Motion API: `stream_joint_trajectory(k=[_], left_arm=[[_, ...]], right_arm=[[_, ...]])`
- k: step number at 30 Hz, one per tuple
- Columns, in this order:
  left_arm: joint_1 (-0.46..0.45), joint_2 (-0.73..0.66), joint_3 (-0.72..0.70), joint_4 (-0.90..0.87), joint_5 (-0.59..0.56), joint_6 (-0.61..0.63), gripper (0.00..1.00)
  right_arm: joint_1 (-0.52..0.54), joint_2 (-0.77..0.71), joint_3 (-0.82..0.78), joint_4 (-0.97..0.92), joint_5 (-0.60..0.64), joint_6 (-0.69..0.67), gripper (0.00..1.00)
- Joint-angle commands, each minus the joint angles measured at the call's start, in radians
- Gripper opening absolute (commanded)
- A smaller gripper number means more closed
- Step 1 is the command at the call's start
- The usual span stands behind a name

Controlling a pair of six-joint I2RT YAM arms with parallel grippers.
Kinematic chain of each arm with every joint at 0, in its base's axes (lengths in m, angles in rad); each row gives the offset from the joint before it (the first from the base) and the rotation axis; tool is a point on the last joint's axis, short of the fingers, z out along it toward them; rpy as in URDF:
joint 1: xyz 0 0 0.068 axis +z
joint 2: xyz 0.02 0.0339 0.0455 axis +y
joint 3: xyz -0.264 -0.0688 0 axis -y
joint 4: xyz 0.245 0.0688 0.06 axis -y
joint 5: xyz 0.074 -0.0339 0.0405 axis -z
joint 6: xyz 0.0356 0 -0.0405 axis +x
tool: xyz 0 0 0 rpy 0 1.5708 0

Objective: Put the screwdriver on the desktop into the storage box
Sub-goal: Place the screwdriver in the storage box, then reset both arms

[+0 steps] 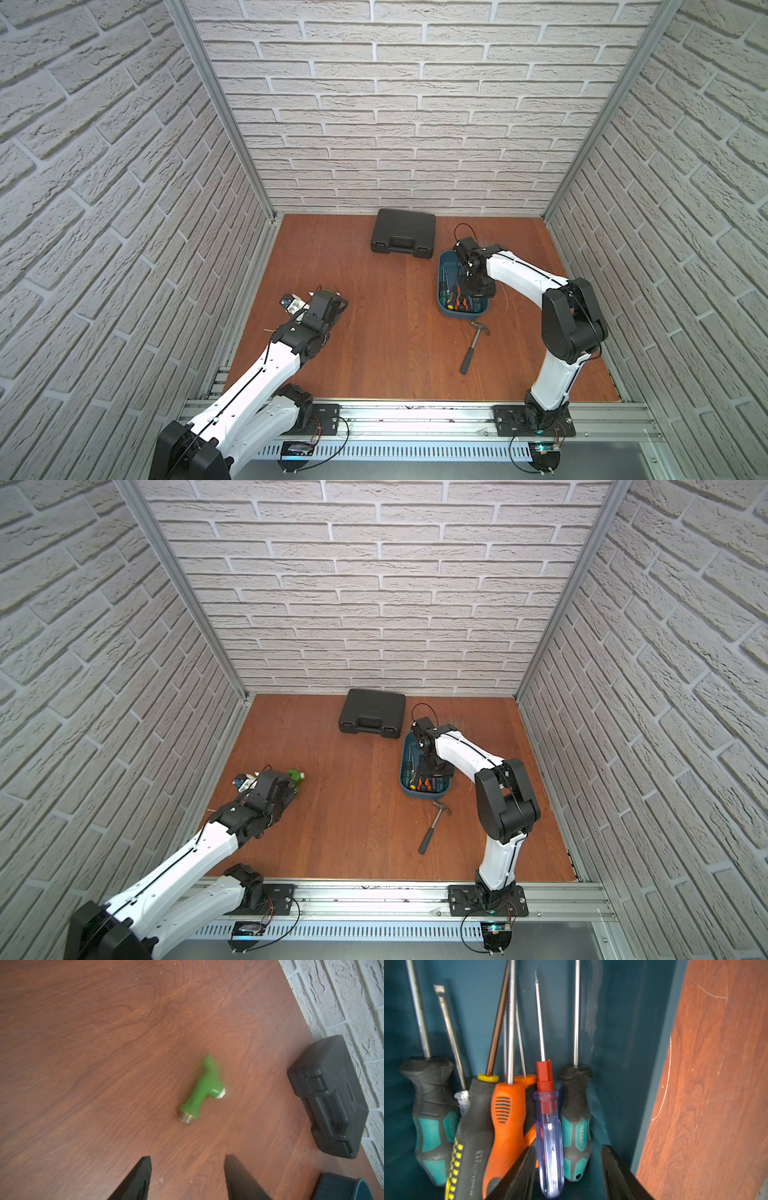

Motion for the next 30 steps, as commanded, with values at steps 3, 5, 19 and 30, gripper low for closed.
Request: stream_joint_trajectory(k=[3, 5, 19, 30], left_arm=[[0.006, 0.002, -0.009, 0.013, 0.0, -0.003, 0.6], [0.006, 0.001, -0.008, 0.008, -0.005, -0.002, 0.6], [0.022, 0.016, 0.064, -0.034, -0.193, 0.263, 0.61], [0.348, 0.081, 0.031, 0.193, -0.394, 0.74, 0.87]], right_arm=[[-0.002, -0.182, -0.029, 0.082, -0.005, -0.021, 0.55], [-0.002, -0.269, -0.062, 0.145, 0.002, -0.029, 0.54], [-0.126, -0.826, -0.407, 0.427, 0.246, -0.111, 0.83], [-0.241, -0.772, -0.781, 0.858, 0.336, -0.175, 0.86]])
